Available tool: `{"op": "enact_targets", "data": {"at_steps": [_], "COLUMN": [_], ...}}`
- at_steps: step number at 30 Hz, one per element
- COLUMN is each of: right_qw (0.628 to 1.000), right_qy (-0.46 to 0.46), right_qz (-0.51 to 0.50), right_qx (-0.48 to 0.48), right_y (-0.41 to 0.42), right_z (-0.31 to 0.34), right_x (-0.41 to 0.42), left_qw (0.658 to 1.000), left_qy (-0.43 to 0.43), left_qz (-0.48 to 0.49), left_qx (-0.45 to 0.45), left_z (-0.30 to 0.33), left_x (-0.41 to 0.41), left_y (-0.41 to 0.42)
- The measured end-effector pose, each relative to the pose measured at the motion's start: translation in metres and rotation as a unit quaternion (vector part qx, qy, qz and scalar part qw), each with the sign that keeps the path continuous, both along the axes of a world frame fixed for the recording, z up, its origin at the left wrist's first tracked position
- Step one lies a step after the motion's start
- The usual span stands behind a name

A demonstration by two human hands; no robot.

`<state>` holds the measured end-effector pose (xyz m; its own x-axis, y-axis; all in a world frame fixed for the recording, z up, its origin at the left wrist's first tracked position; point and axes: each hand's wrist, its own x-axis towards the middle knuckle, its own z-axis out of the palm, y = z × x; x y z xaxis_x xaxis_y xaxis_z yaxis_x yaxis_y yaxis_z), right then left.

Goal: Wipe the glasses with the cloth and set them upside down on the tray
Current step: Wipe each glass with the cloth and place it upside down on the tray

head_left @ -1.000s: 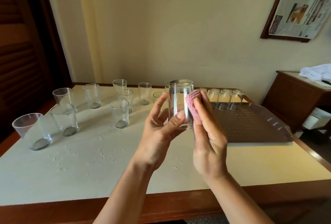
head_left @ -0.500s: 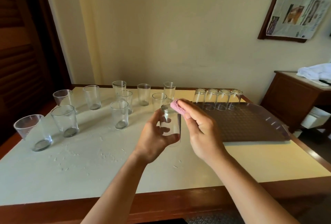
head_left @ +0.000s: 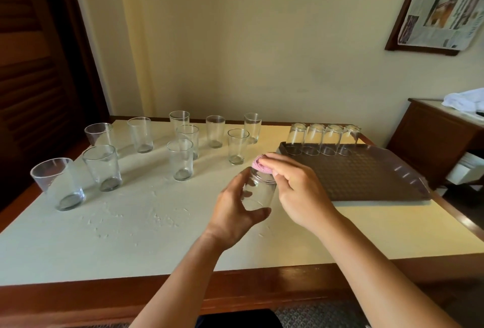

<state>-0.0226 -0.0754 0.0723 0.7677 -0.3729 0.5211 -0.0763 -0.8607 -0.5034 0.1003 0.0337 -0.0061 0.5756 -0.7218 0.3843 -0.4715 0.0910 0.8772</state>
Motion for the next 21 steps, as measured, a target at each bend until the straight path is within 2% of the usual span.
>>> {"op": "enact_targets", "data": {"at_steps": [5, 10, 15, 21], "right_qw": [0.998, 0.999, 0.997, 0.998], "right_qy": [-0.030, -0.038, -0.060, -0.056], "right_qz": [0.049, -0.020, 0.041, -0.006], "right_qx": [-0.031, -0.007, -0.036, -0.034], "right_y": [0.011, -0.008, 0.003, -0.011], "right_z": [-0.007, -0.009, -0.013, -0.008], "right_x": [-0.008, -0.004, -0.010, -0.006], "left_qw": [1.000, 1.000, 0.999, 0.999], "left_qy": [-0.004, 0.005, 0.012, 0.033], "left_qz": [0.017, 0.000, 0.007, -0.017], "left_qx": [-0.023, -0.014, -0.039, -0.037], "left_z": [-0.005, -0.009, -0.009, -0.007], "left_x": [0.007, -0.006, -0.003, -0.016], "left_y": [-0.003, -0.004, -0.007, -0.013]}}
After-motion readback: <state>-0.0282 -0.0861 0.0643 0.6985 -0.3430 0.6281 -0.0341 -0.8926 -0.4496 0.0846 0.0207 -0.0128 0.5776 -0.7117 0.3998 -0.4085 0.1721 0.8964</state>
